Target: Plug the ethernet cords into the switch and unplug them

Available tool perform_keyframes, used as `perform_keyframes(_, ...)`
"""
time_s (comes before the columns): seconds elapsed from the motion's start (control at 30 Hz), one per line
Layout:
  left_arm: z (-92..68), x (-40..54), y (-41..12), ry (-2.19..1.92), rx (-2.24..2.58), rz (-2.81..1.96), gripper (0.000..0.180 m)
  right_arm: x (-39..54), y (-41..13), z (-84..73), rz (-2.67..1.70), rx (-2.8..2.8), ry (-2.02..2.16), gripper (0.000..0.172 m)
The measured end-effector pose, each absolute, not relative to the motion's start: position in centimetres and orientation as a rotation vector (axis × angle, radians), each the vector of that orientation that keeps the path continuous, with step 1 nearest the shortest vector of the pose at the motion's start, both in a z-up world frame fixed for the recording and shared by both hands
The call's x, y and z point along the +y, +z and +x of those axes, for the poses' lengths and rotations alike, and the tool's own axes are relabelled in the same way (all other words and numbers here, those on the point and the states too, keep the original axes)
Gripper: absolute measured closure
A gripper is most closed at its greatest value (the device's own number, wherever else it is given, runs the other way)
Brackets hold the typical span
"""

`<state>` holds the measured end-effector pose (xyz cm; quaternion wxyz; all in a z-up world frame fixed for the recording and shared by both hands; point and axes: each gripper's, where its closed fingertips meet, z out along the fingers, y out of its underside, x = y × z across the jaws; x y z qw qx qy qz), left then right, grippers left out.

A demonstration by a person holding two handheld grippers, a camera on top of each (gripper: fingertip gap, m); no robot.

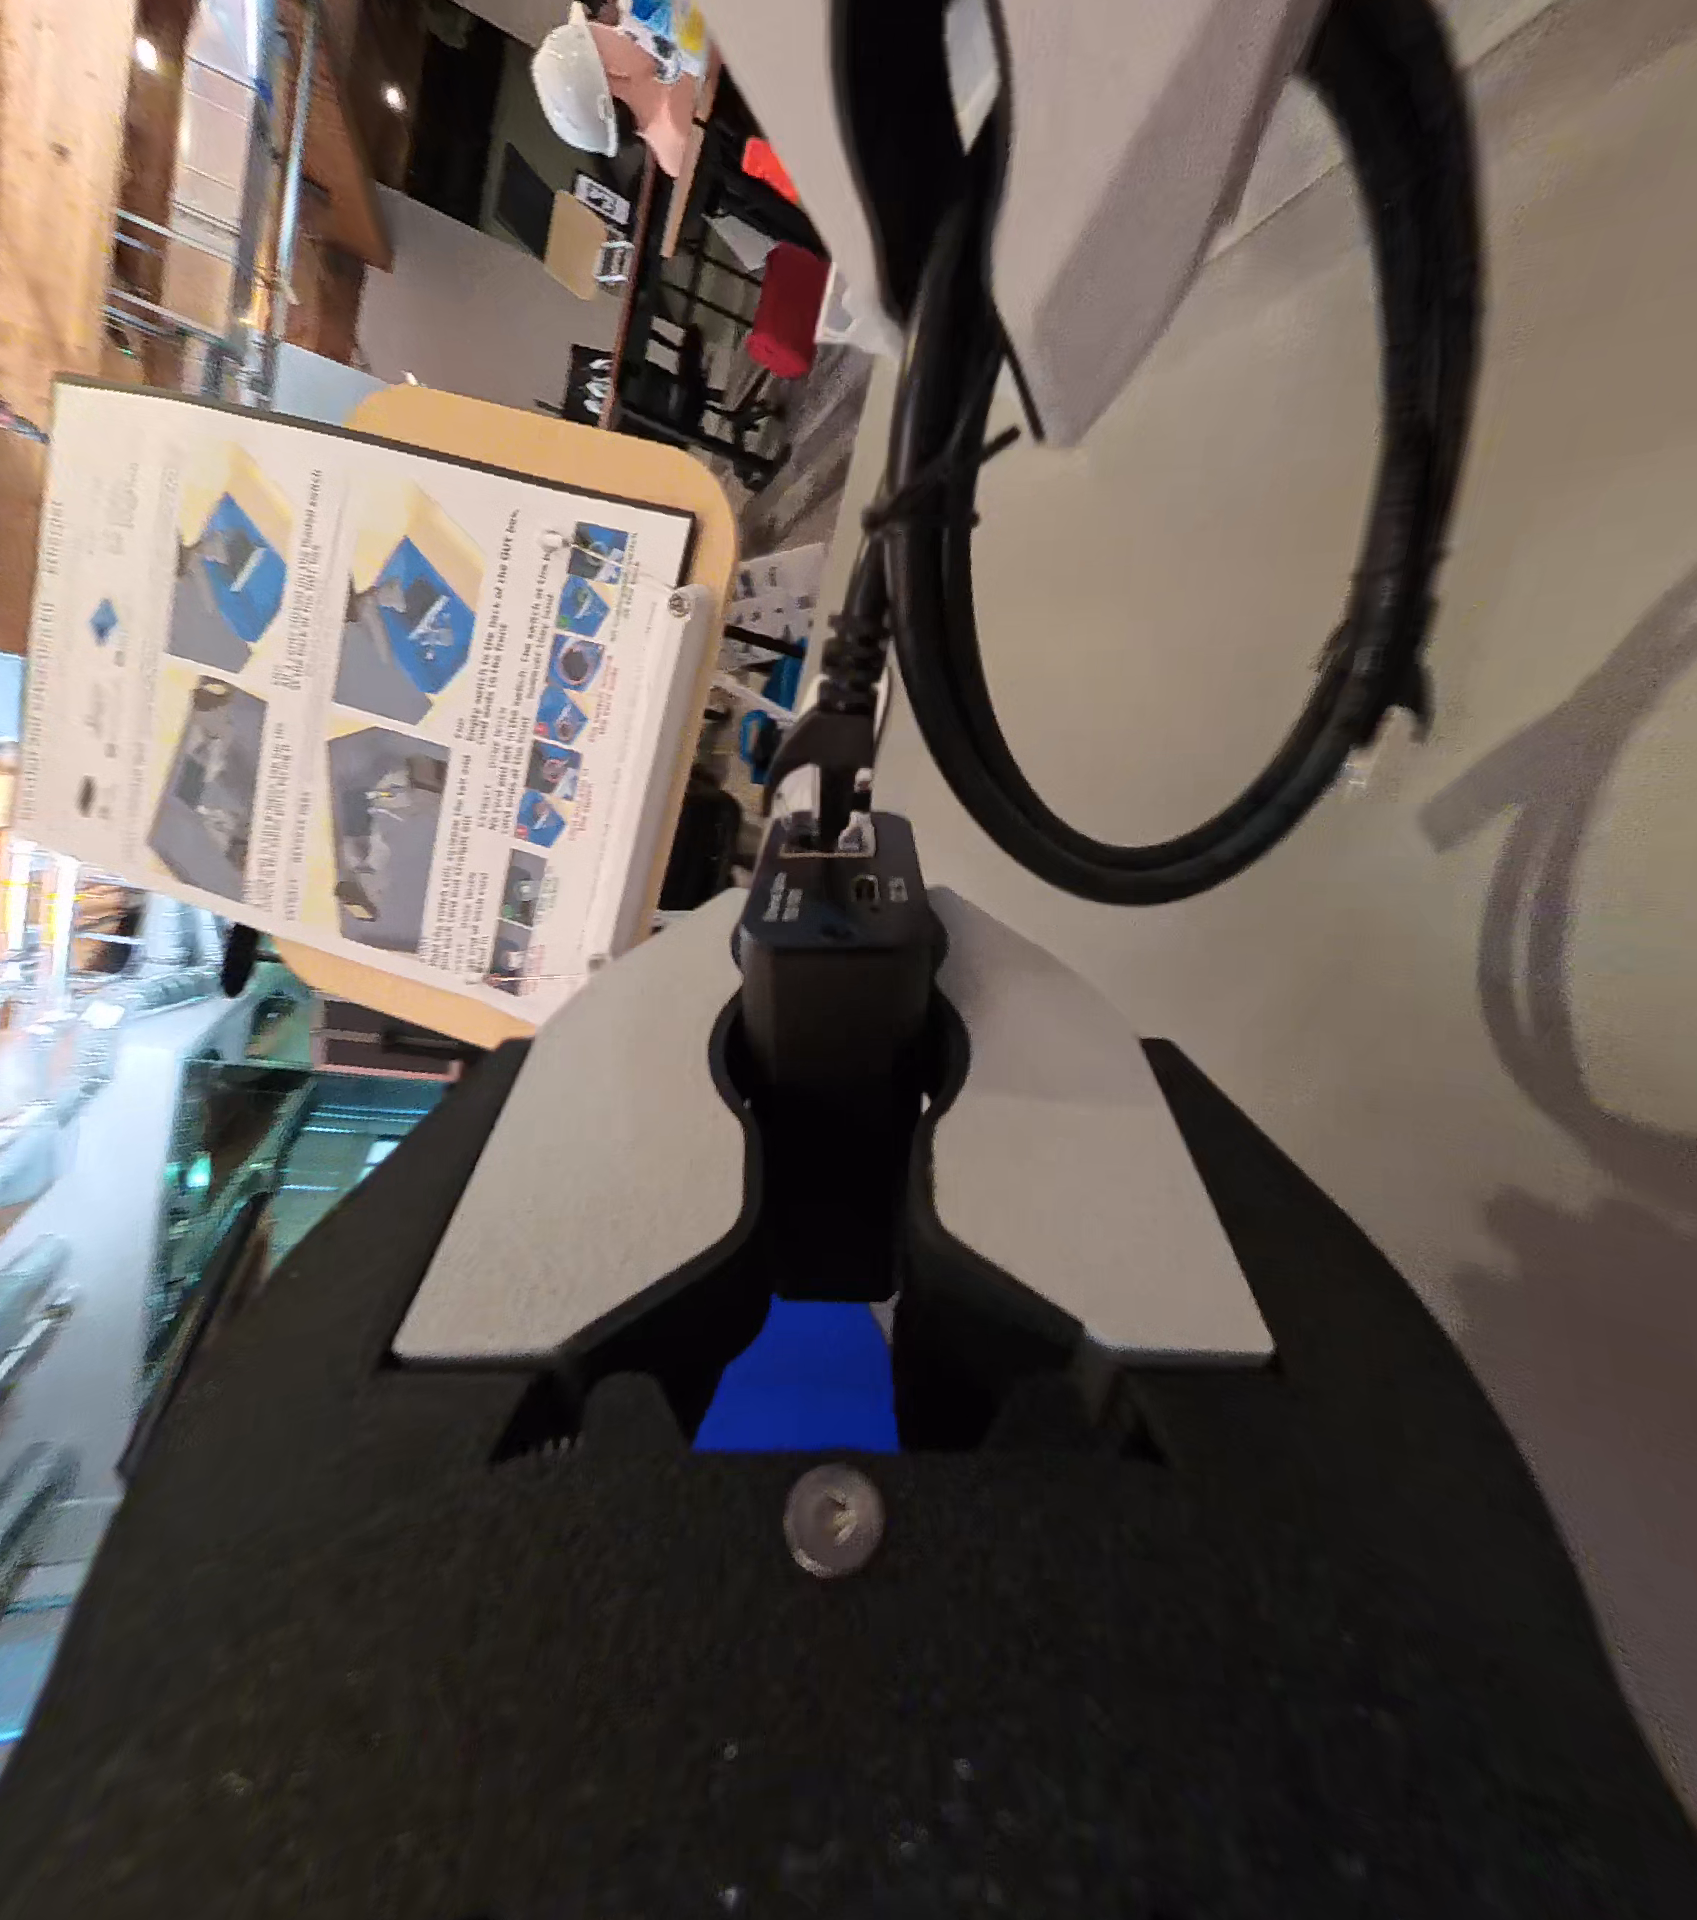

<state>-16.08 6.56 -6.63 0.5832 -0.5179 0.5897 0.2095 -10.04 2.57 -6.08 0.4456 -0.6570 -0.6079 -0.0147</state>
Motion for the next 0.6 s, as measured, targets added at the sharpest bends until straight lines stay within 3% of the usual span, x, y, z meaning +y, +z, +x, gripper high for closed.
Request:
perform_keyframes(0.1, -16.2, 6.5, -6.2, 0.489, 1.365, -1.150, 0.155, 1.9, -4.8, -9.6, -1.562, -1.487, 0.173, 0.144)
perform_keyframes(0.33, -15.2, 4.1, -4.4, 0.051, 1.351, -1.151, 0.155, 1.0, 3.4, -6.0, -1.275, -1.259, 0.716, 0.148)
perform_keyframes(0.6, -13.3, -0.8, -1.7, -0.483, 1.356, -1.098, 0.156, -0.9, 0.5, -11.6, -1.090, -1.480, 0.812, 0.144)
